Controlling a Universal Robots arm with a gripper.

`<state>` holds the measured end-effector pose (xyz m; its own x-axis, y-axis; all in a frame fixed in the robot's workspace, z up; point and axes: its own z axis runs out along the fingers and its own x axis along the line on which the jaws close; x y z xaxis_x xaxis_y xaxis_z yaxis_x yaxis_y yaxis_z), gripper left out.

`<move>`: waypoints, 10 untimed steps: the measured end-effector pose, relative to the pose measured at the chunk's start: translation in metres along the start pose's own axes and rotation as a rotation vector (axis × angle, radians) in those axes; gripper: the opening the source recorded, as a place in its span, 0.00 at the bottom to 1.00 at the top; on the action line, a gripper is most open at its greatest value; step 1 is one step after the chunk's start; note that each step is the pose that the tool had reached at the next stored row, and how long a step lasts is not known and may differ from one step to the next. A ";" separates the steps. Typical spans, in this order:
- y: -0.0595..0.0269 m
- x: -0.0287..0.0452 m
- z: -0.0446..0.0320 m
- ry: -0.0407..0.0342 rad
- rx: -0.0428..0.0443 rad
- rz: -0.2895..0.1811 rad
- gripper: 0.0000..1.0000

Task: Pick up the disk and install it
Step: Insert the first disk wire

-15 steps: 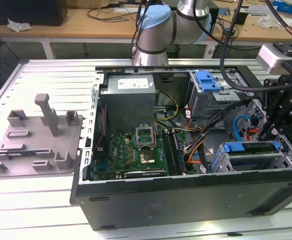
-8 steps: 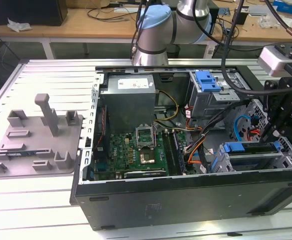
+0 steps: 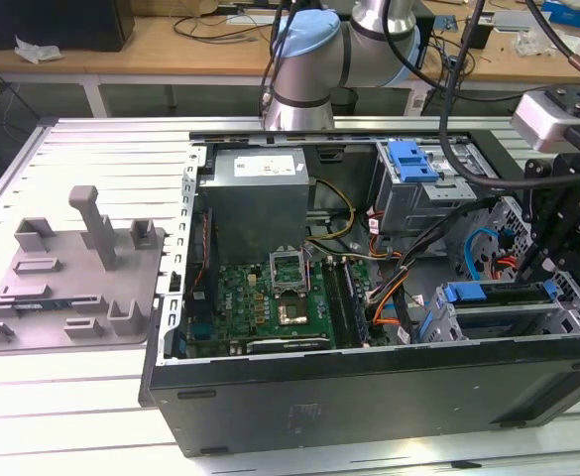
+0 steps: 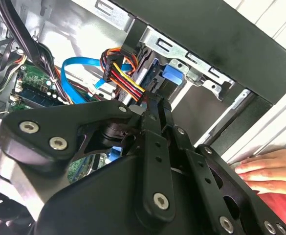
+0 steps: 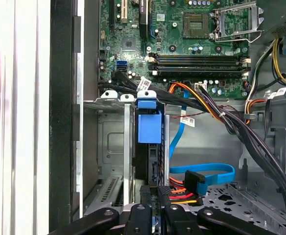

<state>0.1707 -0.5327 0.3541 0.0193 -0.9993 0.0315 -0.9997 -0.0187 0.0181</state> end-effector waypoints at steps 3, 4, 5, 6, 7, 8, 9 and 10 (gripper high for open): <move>0.0001 -0.0013 0.0001 0.0001 0.0000 0.000 0.16; 0.0001 -0.0016 0.0001 0.0002 0.0000 0.000 0.16; 0.0001 -0.0027 0.0002 0.0002 0.0000 0.000 0.16; 0.0000 -0.0035 0.0002 0.0002 0.0000 0.000 0.16; 0.0000 -0.0035 0.0003 0.0002 0.0000 0.000 0.16; 0.0000 -0.0036 0.0003 0.0002 0.0000 0.000 0.16; 0.0000 -0.0036 0.0003 0.0002 0.0000 0.000 0.16; 0.0000 -0.0036 0.0003 0.0002 0.0000 0.000 0.16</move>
<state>0.1706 -0.5291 0.3537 0.0193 -0.9993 0.0317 -0.9997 -0.0187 0.0181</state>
